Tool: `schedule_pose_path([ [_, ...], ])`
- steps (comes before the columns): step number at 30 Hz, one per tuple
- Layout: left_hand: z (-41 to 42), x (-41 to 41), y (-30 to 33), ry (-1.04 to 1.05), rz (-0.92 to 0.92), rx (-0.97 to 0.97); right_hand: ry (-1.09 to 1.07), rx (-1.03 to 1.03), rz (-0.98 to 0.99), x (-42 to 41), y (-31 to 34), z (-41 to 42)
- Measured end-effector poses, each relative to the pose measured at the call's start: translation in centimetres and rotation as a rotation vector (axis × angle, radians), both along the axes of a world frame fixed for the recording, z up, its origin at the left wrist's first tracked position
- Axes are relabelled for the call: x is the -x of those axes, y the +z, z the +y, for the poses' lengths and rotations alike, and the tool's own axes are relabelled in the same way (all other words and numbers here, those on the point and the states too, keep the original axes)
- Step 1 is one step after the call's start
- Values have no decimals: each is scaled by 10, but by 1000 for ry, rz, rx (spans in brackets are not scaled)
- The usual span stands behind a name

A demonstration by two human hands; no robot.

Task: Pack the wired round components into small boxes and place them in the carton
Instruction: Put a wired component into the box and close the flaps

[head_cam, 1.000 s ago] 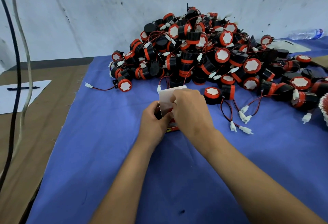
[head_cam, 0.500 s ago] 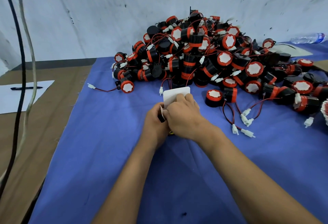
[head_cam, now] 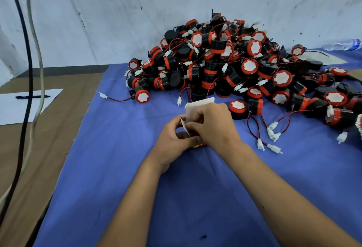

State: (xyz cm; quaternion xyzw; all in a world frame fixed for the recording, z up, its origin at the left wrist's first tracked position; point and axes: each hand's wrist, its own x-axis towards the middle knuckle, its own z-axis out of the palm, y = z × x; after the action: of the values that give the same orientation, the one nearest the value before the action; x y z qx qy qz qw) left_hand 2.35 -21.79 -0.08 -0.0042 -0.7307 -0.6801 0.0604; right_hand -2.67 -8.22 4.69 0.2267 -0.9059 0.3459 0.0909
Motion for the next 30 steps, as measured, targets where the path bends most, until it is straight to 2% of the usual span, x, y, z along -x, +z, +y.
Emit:
schedule_pose_path([
  [3, -1, 0, -1, -25, 3, 6, 108, -48, 24, -5, -2, 3],
  [6, -1, 3, -3, -24, 14, -1, 231, -182, 63, -8, -2, 7],
  [10, -2, 5, -5, -22, 19, -6, 226, -231, 97, -8, -1, 10],
  [15, -6, 4, -5, -27, 11, -34, 353, -281, 86, -3, -1, 20],
  [19, -7, 5, -5, -23, 8, -23, 386, -423, 66, -2, -2, 31],
  [21, -8, 5, -5, -13, -4, -11, 342, -231, 214, -3, -7, 34],
  [23, -12, 5, -6, -6, -22, 2, 90, 123, 382, 0, -16, 40],
  [24, -14, 5, -6, -11, -32, -2, -66, 275, 355, 2, -21, 43],
  [26, -16, 4, -6, -29, -52, -16, -175, 519, 19, 7, -31, 45],
  [28, -16, 3, -6, -31, -51, -7, -45, 667, -373, 9, -41, 43],
  [30, -17, 4, -6, -55, -51, -30, 71, 643, -497, 9, -50, 42],
])
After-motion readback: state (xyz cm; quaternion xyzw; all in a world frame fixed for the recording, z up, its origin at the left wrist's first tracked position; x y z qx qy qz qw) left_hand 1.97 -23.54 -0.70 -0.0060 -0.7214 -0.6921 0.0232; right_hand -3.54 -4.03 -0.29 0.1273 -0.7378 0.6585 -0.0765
